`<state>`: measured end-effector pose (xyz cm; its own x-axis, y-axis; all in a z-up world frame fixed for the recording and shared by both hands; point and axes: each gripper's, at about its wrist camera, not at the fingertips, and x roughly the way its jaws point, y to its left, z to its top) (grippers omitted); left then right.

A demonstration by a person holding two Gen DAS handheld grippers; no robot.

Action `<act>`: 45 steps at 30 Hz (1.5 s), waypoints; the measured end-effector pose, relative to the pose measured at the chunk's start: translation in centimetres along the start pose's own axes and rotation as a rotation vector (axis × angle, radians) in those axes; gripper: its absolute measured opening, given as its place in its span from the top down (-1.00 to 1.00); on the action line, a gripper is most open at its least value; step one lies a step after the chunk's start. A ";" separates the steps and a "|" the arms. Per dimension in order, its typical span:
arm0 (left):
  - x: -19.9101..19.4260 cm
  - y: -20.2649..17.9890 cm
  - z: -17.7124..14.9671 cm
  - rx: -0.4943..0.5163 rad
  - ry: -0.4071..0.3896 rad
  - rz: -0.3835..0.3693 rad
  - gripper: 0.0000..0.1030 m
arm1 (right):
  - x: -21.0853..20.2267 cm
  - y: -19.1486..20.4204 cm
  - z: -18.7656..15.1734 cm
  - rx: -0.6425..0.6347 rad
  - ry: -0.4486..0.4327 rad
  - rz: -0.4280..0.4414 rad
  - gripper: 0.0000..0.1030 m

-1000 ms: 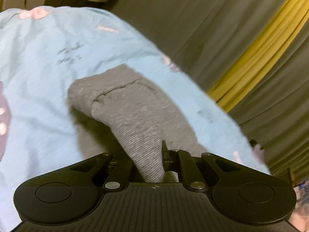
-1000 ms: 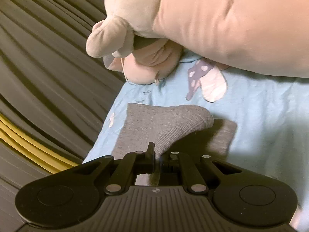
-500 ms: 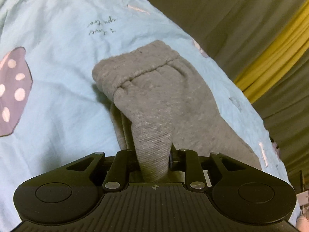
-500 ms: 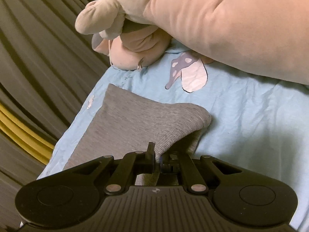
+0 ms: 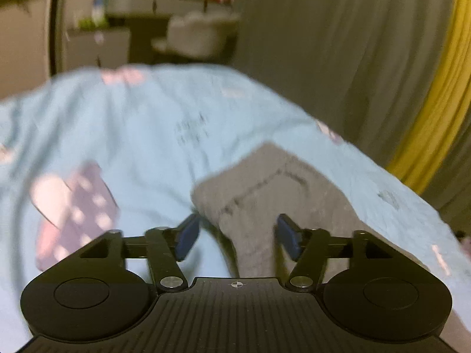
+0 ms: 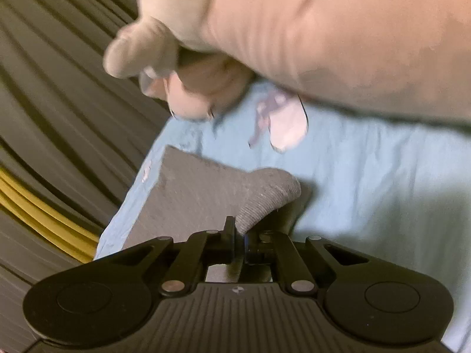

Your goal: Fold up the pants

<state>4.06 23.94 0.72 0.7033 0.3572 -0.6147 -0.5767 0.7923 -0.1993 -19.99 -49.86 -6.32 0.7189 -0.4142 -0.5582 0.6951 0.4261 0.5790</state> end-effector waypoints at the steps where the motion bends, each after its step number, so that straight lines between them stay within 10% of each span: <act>1: -0.6 -0.3 0.0 0.006 -0.039 0.024 -0.58 | 0.2 0.3 -0.1 -0.031 0.000 -0.033 0.90; 5: -3.6 -2.7 0.1 0.086 -0.199 0.085 -0.88 | 0.3 0.8 -0.5 -0.078 -0.012 -0.279 0.46; 12: -6.6 -10.6 -3.2 0.328 -0.234 -0.197 -0.94 | -2.7 7.1 -1.5 -0.219 -0.155 -0.202 0.34; 20: -0.7 -20.9 -10.5 0.694 -0.036 -0.325 -0.54 | 5.3 15.3 -8.2 -0.527 0.241 0.003 -0.10; 22: 1.3 -21.5 -10.1 0.661 0.027 -0.247 0.00 | 6.7 15.1 -8.2 -0.512 0.270 -0.012 -0.18; 26: 2.2 -20.3 -6.2 0.435 0.030 -0.335 -0.23 | 6.9 15.2 -8.4 -0.490 0.250 0.018 -0.43; 33: 7.3 -24.2 -9.3 0.697 0.139 -0.262 -0.07 | 7.4 16.4 -9.9 -0.568 0.252 0.005 -0.76; 36: 8.5 -25.6 -10.6 0.740 0.056 -0.226 -0.08 | 7.4 16.0 -9.6 -0.538 0.251 0.020 -0.76; 40: 9.8 -27.1 -10.7 0.744 -0.025 -0.149 -0.52 | 7.6 16.1 -9.9 -0.549 0.254 0.023 -0.85; 45: 6.8 -25.8 -8.5 0.634 0.020 -0.196 -0.16 | 7.5 16.0 -9.8 -0.541 0.256 0.028 -0.88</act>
<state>20.15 1.74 -4.80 0.7589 0.1722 -0.6280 -0.0782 0.9815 0.1746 -3.40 -38.26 -7.08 0.6682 -0.2185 -0.7112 0.5297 0.8110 0.2485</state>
